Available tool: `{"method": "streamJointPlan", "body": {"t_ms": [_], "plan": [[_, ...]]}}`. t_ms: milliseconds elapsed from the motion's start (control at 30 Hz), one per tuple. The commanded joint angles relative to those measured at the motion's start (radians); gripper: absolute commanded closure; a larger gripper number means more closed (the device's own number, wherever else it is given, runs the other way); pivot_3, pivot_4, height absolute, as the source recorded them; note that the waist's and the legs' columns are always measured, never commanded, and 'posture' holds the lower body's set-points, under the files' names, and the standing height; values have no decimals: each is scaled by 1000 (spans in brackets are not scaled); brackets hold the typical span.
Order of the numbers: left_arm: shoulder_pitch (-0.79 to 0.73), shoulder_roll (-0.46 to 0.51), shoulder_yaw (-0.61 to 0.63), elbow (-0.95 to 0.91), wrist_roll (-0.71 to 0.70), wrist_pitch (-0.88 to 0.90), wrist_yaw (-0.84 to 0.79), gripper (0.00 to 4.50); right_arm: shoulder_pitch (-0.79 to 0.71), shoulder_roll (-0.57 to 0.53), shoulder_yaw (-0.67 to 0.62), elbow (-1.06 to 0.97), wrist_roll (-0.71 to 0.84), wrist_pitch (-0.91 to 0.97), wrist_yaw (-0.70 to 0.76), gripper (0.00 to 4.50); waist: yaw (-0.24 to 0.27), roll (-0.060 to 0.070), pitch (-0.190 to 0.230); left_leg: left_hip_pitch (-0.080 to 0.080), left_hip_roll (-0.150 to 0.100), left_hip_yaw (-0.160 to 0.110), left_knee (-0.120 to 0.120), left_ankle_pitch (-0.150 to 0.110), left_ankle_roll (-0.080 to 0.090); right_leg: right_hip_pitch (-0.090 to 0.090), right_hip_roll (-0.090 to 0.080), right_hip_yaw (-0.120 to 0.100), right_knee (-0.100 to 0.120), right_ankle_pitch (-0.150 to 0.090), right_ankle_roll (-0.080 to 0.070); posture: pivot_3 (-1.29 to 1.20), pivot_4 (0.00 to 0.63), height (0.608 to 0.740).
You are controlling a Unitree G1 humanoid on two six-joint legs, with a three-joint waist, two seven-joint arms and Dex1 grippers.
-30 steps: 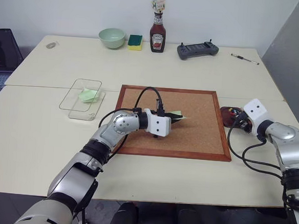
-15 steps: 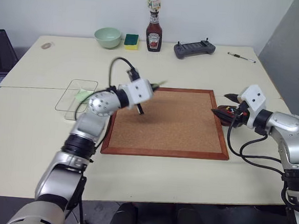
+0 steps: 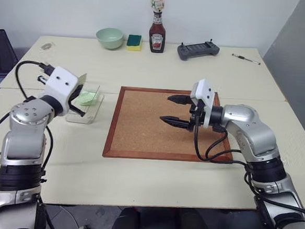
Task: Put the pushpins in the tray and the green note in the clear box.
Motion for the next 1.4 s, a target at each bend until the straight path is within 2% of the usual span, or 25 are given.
{"method": "streamJointPlan", "body": {"t_ms": [33,200,367,467,567,700,733,967,1133,1233,1400], "plan": [[4,20,22,28,7,-15,48,4500,-27,23,16,-9,-8,-27,7,706,6,0,0,0,0,0,0,0,0,0,0,0,0,0,0,0,150,740],[15,16,21,64,-2,-7,78,4500,-28,43,25,-6,-18,-32,-5,706,8,0,0,-1,0,0,0,0,0,-1,0,0,0,0,0,0,150,740],[-9,-15,56,91,-57,38,110,3691,-11,49,25,-23,-25,-21,-20,639,8,0,0,-3,0,1,0,0,0,-5,0,1,2,0,0,0,150,740],[-21,-15,50,87,-76,45,113,3010,0,46,25,-33,-28,-17,-24,639,8,0,0,-4,0,1,0,0,0,-6,0,1,2,0,0,0,150,740],[-26,-15,44,77,-91,50,118,2601,1,47,24,-34,-30,-16,-27,639,8,0,0,-5,0,1,0,0,0,-7,0,1,2,0,-1,0,150,740],[-40,-36,48,16,-134,26,120,1739,5,46,19,-39,-32,-22,-34,639,8,0,0,-5,0,1,0,0,0,-7,0,1,2,0,-1,0,150,740],[-31,-42,42,-17,-145,-14,108,1668,9,46,11,-40,-30,-27,-38,639,8,0,0,-5,0,1,0,0,0,-7,0,1,2,0,-1,0,150,740],[89,-113,34,-245,-258,-68,50,1668,83,42,-110,-45,-23,-104,-126,639,10,0,0,-6,0,2,0,0,0,-7,-1,2,1,0,-1,0,150,740],[195,-183,-34,-406,-314,39,59,1668,238,-42,-165,-49,-29,-158,-107,639,14,-1,0,-6,0,2,0,0,0,-6,-1,2,1,0,-1,0,150,740],[234,-164,-49,-449,-375,82,-3,1668,286,-120,-194,-82,26,-107,-41,639,13,-1,0,-6,0,4,0,0,0,-6,-1,3,1,0,-1,0,150,740],[263,-55,-16,-446,-487,159,-147,1668,309,-246,-271,-99,111,-37,41,639,8,-1,0,-3,1,4,0,0,0,-4,1,3,2,0,-1,0,150,740]]}}
